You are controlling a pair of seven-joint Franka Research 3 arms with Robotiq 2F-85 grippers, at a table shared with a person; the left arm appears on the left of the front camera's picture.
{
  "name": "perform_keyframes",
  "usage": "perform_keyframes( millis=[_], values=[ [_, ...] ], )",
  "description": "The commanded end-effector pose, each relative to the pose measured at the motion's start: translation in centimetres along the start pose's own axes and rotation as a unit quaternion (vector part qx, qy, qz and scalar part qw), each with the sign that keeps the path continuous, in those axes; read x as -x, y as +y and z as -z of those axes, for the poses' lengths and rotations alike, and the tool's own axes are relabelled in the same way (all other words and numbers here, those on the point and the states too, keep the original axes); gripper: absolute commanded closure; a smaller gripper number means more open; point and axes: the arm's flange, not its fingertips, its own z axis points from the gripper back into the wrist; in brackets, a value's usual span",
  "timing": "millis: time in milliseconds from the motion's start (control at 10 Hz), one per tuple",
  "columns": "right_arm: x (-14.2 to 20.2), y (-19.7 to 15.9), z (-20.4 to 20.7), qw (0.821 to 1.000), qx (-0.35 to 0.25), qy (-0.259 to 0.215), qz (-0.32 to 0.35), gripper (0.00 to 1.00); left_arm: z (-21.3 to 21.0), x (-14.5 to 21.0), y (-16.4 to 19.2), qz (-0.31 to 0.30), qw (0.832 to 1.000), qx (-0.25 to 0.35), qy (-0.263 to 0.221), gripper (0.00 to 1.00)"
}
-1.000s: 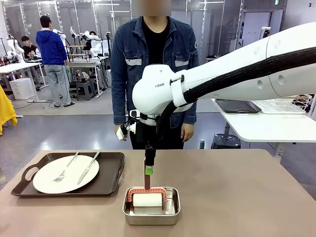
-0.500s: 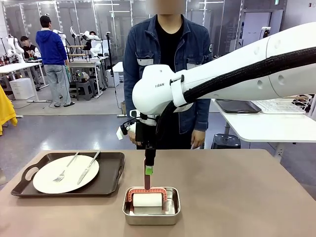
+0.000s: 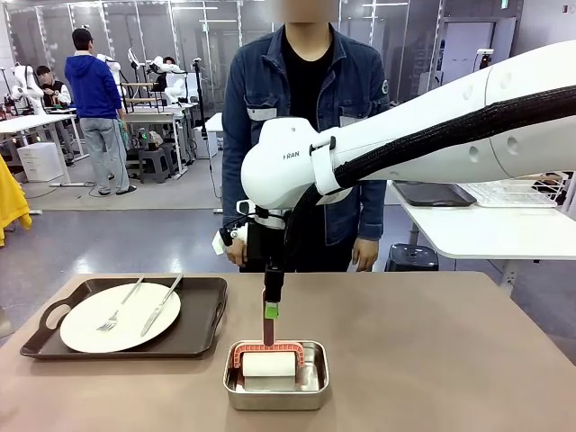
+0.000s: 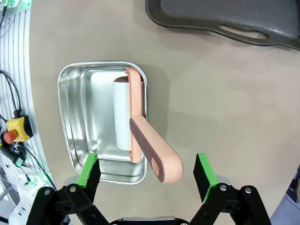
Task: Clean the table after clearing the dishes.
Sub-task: When the right (or left) Handle tray is removed, use the right hand (or left hand) to clean the right (or left) side of the table with the Lint Roller.
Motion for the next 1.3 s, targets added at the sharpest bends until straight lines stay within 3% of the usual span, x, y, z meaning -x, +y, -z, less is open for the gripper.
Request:
perform_keyframes(
  millis=[0, 300, 600, 800, 1000, 1200],
  values=[
    [0.0, 0.0, 0.0, 1.000, 0.000, 0.000, 0.000, 0.00, -0.3, 0.2, 0.0, 0.009, 1.000, 0.006, -0.004, 0.00],
    [7.0, -2.3, -3.0, 0.978, -0.024, -0.144, 0.150, 0.00, -0.3, 0.2, 0.0, 0.009, 1.000, 0.006, -0.004, 0.00],
    [15.6, -2.0, -3.7, 0.939, -0.071, -0.221, 0.253, 0.00, -0.3, 0.2, 0.0, 0.009, 1.000, 0.006, -0.004, 0.00],
    [22.7, -0.5, -3.5, 0.901, -0.126, -0.289, 0.299, 0.00, -0.3, 0.2, 0.0, 0.009, 1.000, 0.006, -0.004, 0.00],
    [30.2, 0.3, -2.5, 0.850, -0.173, -0.362, 0.341, 0.00, -0.3, 0.2, 0.0, 0.009, 1.000, 0.006, -0.004, 0.00],
    [36.4, 1.4, -1.1, 0.810, -0.185, -0.417, 0.368, 0.00, -0.3, 0.2, 0.0, 0.009, 1.000, 0.006, -0.004, 0.00]
  ],
)
